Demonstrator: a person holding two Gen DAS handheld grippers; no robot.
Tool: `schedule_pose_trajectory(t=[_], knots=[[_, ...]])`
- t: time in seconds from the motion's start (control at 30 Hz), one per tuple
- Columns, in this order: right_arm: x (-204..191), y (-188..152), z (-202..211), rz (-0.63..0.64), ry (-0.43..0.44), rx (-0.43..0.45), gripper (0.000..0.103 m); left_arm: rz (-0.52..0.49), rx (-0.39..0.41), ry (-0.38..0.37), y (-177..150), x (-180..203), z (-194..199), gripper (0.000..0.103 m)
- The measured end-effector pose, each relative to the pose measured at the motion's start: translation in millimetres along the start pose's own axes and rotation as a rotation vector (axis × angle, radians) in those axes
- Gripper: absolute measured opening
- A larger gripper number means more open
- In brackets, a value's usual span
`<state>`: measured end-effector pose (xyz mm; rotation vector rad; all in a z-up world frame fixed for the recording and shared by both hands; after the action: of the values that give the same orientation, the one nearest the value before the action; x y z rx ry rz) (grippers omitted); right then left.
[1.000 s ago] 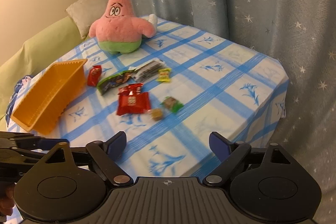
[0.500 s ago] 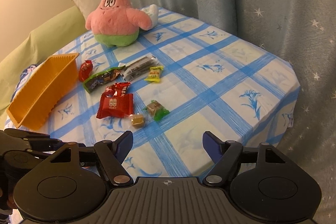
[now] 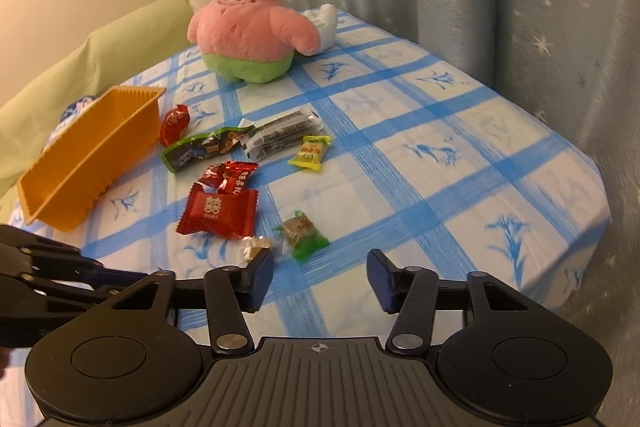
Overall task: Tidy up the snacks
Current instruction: 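Grasp the small red candy with the left tool while the right tool grasps the green-wrapped candy, then carry both candies over the orange tray with both tools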
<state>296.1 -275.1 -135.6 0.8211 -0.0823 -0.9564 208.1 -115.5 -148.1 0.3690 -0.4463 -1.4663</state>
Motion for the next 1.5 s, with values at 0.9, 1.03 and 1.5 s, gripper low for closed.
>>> schedule_pose_trajectory(t=[0.9,1.03,1.5], knots=[[-7.6,15.0,-62.5,0.167,0.077,-0.101,0.022,0.077,0.022,0.098,14.2,-15.7,13.5,0.018],[-14.7,18.6,-44.4,0.113,0.046,-0.087,0.022,0.067,0.033,0.089,11.1,-24.0,24.9,0.018],[-131.0,0.0,8.7,0.025,0.055,-0.120,0.022,0.010,0.099,0.068,-7.9,-89.5,97.1,0.018]])
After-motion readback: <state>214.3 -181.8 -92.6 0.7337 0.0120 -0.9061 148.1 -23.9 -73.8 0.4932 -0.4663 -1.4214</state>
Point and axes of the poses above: each gripper's, at about its wrist camera, not at the fingertips, and z roughly against the way its jaws point, x to its right, y to its top, the point moved 5 cm from there along -z, roughly the way its jaws point, and after that the axes turned 5 degrees about -z, right-handed, at the moved point
